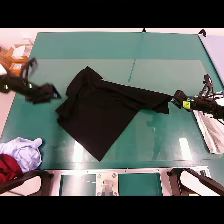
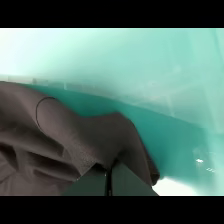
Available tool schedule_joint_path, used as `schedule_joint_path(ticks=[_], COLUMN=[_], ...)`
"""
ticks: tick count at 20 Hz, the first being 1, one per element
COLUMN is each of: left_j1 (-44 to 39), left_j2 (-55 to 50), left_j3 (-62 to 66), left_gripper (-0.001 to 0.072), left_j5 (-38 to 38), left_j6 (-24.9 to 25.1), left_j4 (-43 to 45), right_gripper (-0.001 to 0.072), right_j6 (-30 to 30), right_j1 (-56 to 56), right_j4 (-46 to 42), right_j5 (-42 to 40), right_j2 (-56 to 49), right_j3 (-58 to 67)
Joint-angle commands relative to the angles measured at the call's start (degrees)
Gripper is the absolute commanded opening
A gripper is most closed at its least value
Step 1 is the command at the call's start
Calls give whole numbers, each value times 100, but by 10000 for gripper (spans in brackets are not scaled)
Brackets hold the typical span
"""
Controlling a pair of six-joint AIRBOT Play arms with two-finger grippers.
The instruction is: Fold the shirts.
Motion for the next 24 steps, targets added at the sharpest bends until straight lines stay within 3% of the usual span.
schedule_joint_path(ticks=[1,7,12,14,16,18,20,23,24], left_j1=[-26,-1034,-1266,-1266,-1266,-1263,-1003,-42,302], left_j2=[299,293,286,286,286,282,264,260,188], left_j3=[-1445,-2896,-3150,-3150,-3132,-2920,-2326,-1287,-960], left_gripper=[665,664,658,302,35,24,23,23,23], left_j5=[66,1561,1976,2343,2835,3246,3169,2942,2837], left_j6=[-264,-205,-221,-205,-192,-166,-168,-68,192], left_j4=[70,-654,-686,-704,-695,-461,26,337,334], right_gripper=[15,16,15,14,15,14,13,13,13], right_j6=[-13,-57,-55,-81,-227,-289,-240,177,339], right_j1=[-9,-9,-9,-9,-9,-11,-11,-9,0], right_j4=[-2,0,0,0,-7,-11,-17,-203,-197], right_j5=[20,20,22,68,267,671,1119,1641,1840], right_j2=[-286,-380,-380,-380,-380,-352,-151,629,1014], right_j3=[35,35,35,35,33,24,-144,-898,-1266])
